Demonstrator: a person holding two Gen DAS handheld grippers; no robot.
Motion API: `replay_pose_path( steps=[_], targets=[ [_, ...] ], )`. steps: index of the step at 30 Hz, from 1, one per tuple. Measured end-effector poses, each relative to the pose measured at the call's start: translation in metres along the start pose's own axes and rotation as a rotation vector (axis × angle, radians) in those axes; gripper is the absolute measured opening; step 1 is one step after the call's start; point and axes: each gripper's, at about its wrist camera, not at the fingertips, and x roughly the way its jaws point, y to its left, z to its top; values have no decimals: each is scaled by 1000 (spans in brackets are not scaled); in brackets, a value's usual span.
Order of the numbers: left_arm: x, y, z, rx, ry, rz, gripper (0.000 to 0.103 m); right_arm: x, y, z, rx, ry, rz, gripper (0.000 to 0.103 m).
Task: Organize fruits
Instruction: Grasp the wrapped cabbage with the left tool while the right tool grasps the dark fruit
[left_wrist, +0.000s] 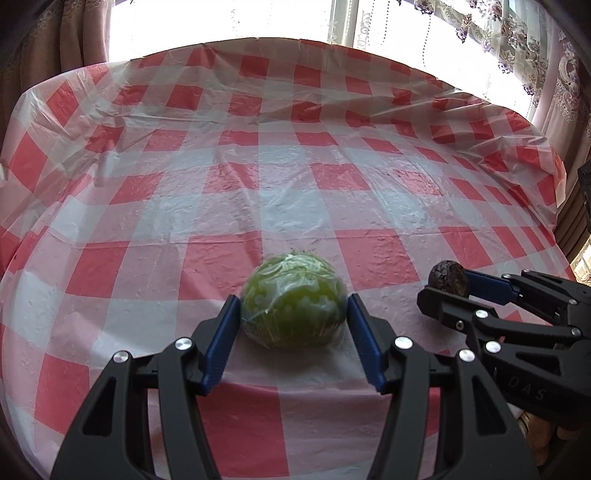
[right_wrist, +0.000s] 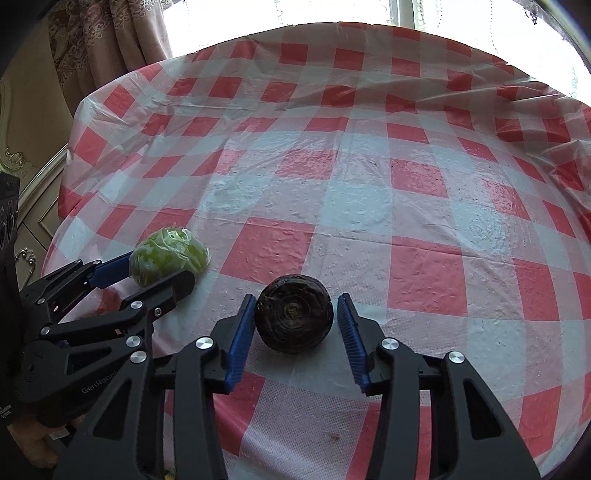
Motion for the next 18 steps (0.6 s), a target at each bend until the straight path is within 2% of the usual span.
replay_pose_path(
  steps=[18],
  targets=[
    [-14, -12, -6, 44, -26, 21, 59, -23, 2, -15, -1, -53, -86, 39]
  ],
)
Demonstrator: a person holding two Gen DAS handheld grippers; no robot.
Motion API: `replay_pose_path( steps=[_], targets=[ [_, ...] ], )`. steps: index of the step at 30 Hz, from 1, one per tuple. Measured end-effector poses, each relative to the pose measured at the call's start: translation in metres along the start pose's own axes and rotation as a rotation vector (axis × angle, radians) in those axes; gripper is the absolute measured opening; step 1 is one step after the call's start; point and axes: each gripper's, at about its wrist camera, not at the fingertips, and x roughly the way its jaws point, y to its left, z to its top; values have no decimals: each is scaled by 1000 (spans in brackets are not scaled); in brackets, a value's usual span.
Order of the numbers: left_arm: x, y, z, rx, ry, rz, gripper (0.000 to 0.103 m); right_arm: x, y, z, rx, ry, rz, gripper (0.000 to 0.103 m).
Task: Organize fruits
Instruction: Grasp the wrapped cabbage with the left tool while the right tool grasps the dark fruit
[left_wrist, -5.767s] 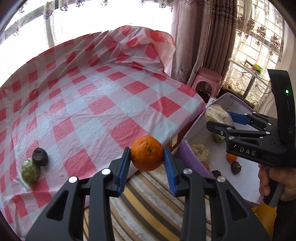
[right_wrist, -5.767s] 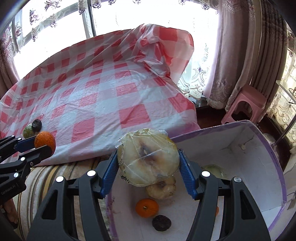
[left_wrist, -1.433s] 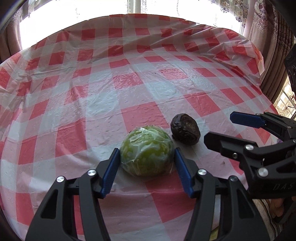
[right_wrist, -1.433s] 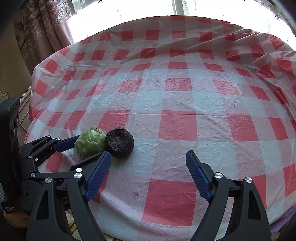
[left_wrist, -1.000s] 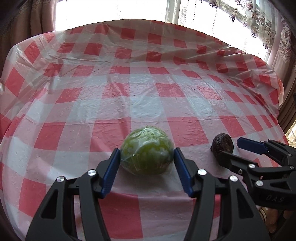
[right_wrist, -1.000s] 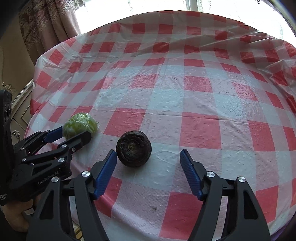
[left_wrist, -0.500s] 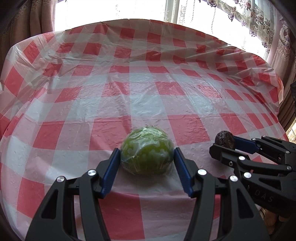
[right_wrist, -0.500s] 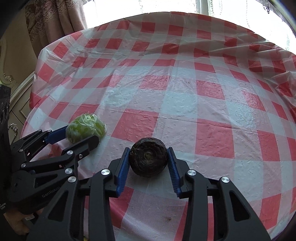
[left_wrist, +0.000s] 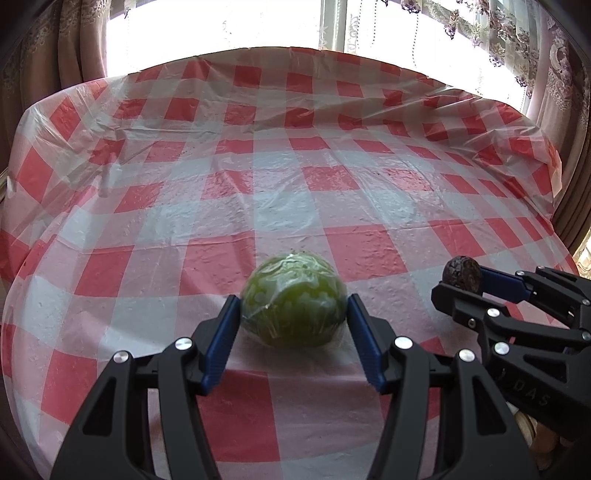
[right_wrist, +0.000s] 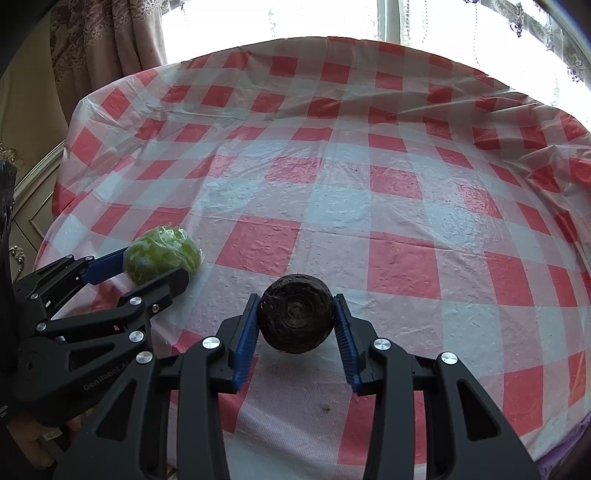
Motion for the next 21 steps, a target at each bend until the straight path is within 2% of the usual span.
replay_pose_path(
  steps=[12, 13, 15, 17, 18, 19, 20, 21],
  targets=[
    [-36, -25, -2, 62, -32, -24, 57, -38, -16, -19, 58, -31, -29, 39],
    [-39, -27, -3, 68, -32, -26, 51, -41, -19, -21, 65, -33, -32, 39],
    [-43, -32, -3, 82, -25, -52, 16, -48, -24, -26, 78, -34, -37, 39],
    [-45, -34, -3, 83, -24, -48, 16, -54, -29, -30, 89, -36, -45, 39],
    [-43, -31, -3, 68, -10, -58, 19, -56, -32, -32, 95, -34, -46, 39],
    [-40, -27, -3, 46, 5, -78, 29, -57, -34, -34, 100, -32, -44, 39],
    [-37, -22, -3, 16, 21, -78, 42, -59, -36, -36, 105, -31, -43, 39],
    [-35, -16, -4, -10, 27, -84, 65, -60, -37, -38, 109, -31, -43, 39]
  ],
)
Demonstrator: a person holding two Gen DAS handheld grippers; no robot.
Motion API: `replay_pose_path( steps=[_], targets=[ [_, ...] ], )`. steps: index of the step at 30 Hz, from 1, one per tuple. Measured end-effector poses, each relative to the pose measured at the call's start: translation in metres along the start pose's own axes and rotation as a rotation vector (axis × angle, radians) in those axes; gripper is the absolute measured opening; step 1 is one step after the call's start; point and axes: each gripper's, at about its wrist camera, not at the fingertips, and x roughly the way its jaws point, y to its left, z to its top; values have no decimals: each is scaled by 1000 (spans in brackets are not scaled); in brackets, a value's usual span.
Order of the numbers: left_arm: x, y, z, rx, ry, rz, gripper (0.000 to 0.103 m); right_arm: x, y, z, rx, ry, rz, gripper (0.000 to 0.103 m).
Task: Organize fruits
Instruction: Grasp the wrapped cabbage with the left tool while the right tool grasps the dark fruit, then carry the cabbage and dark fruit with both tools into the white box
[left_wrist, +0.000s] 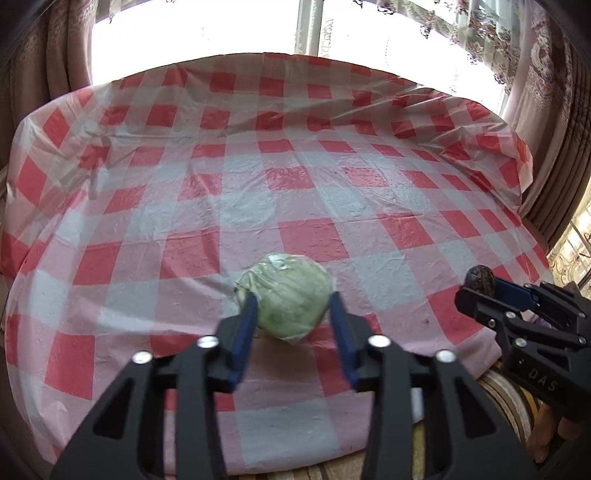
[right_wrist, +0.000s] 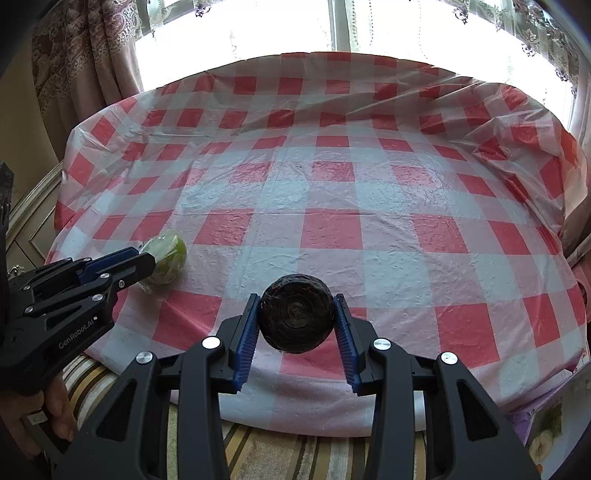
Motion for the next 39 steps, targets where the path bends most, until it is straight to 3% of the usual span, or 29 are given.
replay_pose_path(
  steps=[1, 7, 14, 15, 16, 28, 39],
  targets=[
    [0, 5, -1, -22, 5, -24, 69, -1, -1, -1, 3, -1, 1, 39],
    [13, 3, -1, -10, 61, -47, 69, -4, -6, -3, 13, -4, 9, 39],
    [29, 17, 7, -90, 105, -116, 69, -7, -9, -5, 19, -6, 12, 39],
    [32, 20, 7, -103, 112, -119, 68, -8, -9, -5, 20, -8, 12, 39],
    [34, 21, 7, -106, 115, -128, 59, -9, -10, -6, 22, -10, 12, 39],
    [23, -4, 8, 39, 74, -19, 58, -20, -20, -13, 37, -15, -3, 39],
    [0, -51, 8, 137, 42, -53, 58, -37, -50, -23, 88, -22, -31, 39]
  ],
)
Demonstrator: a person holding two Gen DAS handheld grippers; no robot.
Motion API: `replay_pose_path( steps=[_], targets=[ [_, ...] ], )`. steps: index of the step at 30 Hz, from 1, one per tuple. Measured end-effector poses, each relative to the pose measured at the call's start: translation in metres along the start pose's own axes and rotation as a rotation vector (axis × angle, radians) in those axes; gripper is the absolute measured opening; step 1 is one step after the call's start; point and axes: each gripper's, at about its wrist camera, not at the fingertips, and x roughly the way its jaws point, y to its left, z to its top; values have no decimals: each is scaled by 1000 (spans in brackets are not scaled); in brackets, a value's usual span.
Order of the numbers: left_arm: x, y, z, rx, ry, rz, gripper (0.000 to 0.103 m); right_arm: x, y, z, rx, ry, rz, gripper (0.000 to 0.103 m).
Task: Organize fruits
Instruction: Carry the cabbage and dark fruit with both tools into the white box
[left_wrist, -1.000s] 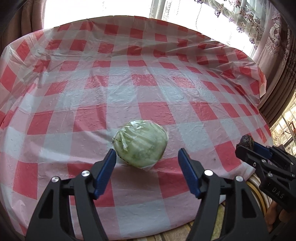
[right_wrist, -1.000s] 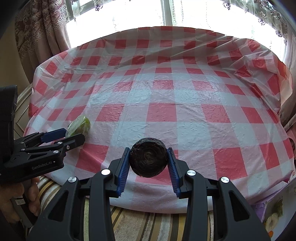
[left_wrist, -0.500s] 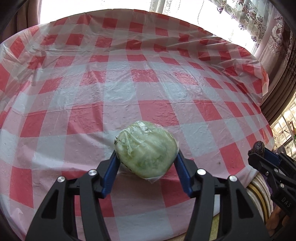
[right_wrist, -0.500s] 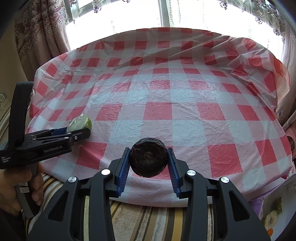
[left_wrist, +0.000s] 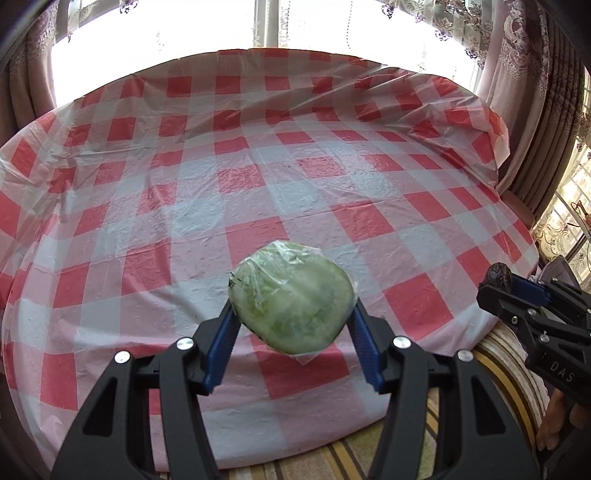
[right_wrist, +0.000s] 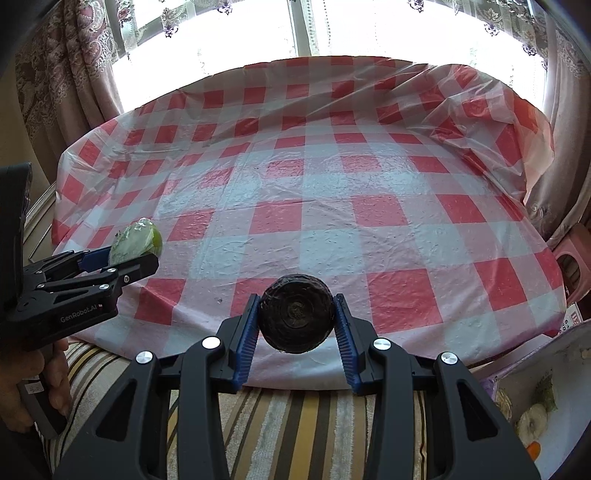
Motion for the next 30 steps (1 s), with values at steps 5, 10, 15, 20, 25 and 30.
replay_pose_path(
  steps=[5, 10, 15, 20, 25, 30],
  targets=[
    [-7, -28, 2, 45, -7, -37, 58, -10, -13, -5, 18, -8, -14, 39],
    [-12, -62, 1, 100, -9, -80, 58, -22, -32, -12, 44, -14, -37, 39],
    [-11, -101, -3, 163, 4, -130, 58, -39, -55, -18, 74, -28, -69, 39],
    [-14, -144, -7, 233, 11, -181, 58, -59, -86, -27, 120, -45, -112, 39],
    [-13, -190, -15, 310, 33, -235, 58, -75, -119, -41, 167, -45, -163, 39],
    [-13, -236, -23, 387, 46, -285, 58, -87, -152, -58, 217, -36, -214, 39]
  ],
)
